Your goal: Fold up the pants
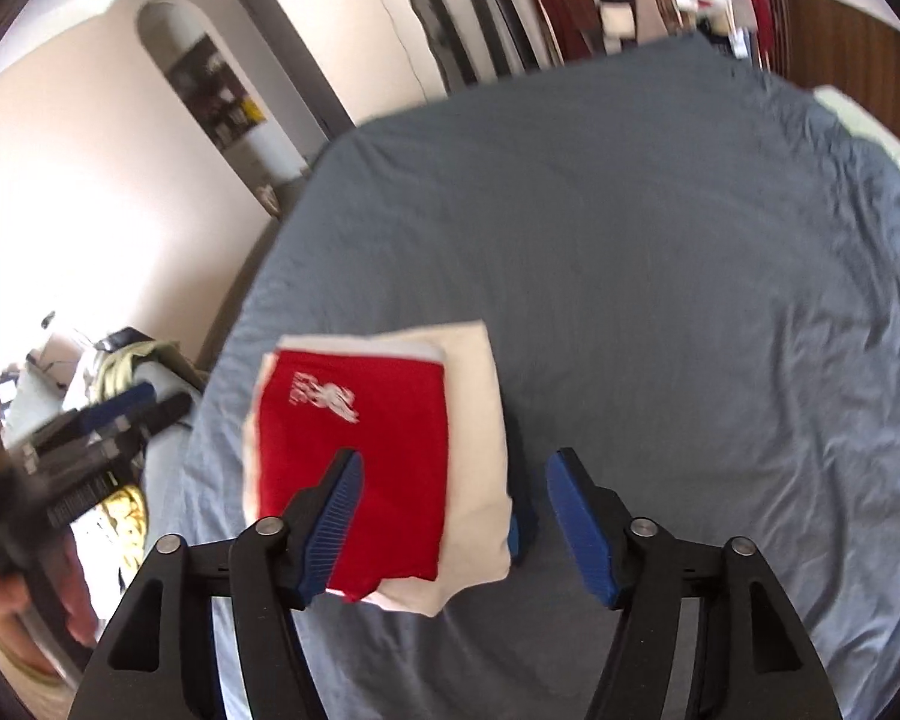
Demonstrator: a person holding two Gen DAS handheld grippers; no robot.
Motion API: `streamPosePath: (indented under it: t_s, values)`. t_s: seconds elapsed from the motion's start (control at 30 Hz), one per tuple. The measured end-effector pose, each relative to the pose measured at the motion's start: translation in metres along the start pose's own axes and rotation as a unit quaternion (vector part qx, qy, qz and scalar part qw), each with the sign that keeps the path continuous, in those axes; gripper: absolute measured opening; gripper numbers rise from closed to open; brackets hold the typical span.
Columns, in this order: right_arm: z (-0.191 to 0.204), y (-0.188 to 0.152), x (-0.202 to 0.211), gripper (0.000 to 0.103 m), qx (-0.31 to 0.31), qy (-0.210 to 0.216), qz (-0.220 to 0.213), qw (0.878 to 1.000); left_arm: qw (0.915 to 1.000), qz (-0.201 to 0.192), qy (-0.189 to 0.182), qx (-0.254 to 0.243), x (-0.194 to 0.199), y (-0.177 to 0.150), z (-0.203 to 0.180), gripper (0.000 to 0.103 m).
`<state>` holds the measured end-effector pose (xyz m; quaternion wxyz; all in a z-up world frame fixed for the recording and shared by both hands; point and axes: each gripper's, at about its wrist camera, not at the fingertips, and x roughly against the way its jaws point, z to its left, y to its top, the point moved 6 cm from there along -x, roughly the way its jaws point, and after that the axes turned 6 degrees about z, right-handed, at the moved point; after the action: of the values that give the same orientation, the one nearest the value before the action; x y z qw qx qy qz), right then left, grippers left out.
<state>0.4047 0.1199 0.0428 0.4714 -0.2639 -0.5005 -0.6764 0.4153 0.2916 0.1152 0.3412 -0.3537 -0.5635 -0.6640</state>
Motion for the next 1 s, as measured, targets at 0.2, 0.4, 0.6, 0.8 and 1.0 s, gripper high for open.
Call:
streamPosePath:
  t_s: [0.2,0.4,0.6,0.8,1.0]
  values:
    - [0.008,-0.005,0.054,0.076,0.057,0.008,-0.047,0.997,0.9991,-0.041,0.009,-0.006,0.048,-0.024,-0.040,0.069]
    - [-0.013,-0.039,0.096,0.085,0.097,0.002,-0.086,0.992,0.9940,-0.092,0.035,0.049,0.084,-0.072,-0.067,0.090]
    - [-0.050,-0.084,0.110,0.094,0.128,-0.025,-0.114,0.985,0.9864,-0.122,0.059,0.094,0.087,-0.133,-0.100,0.100]
    - [-0.097,-0.126,0.102,0.094,0.115,-0.031,-0.123,0.985,0.9822,-0.145,0.080,0.089,0.071,-0.177,-0.133,0.103]
    - [-0.124,-0.156,0.089,0.094,0.126,-0.027,-0.139,0.982,0.9772,-0.174,0.099,0.071,0.059,-0.204,-0.156,0.103]
